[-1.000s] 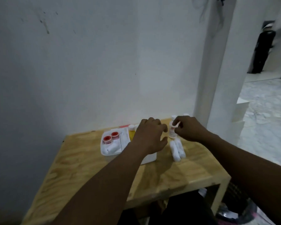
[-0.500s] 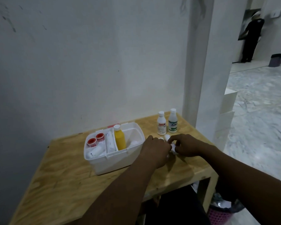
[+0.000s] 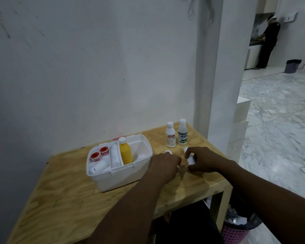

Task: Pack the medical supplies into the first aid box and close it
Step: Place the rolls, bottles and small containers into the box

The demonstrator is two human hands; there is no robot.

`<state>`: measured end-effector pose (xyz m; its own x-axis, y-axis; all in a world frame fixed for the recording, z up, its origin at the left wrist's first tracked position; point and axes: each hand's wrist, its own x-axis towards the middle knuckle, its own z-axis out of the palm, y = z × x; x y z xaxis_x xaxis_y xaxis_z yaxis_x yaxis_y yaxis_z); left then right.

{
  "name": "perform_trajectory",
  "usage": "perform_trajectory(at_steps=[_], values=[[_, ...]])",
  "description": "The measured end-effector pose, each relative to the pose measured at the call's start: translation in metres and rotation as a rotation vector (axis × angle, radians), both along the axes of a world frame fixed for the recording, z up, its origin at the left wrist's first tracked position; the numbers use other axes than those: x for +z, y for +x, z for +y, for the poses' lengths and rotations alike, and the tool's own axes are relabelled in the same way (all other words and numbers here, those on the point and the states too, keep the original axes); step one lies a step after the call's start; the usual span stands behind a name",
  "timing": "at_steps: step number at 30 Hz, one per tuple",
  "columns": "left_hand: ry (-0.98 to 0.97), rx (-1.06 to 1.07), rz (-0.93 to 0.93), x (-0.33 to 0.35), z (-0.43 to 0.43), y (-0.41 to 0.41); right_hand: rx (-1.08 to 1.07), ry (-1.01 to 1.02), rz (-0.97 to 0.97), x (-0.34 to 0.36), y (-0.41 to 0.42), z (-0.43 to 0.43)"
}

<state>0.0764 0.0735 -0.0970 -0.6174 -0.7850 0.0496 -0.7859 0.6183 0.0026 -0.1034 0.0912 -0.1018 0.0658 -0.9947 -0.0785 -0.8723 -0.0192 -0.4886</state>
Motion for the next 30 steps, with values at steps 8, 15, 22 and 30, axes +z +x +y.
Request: perform_trajectory(at_steps=[8,15,22,30], values=[[0.012,-0.007,0.121,0.014,0.004,-0.003,-0.058,-0.05,-0.035,0.021,-0.013,0.005],[-0.152,0.039,0.487,0.071,0.004,0.005,-0.097,-0.395,-0.034,0.08,-0.014,-0.007],[-0.165,0.208,0.654,0.135,-0.017,0.078,-0.066,-0.516,-0.065,0.143,0.034,-0.024],[-0.024,0.261,0.557,0.12,-0.024,0.148,0.183,-0.473,0.066,0.138,0.118,-0.03]])
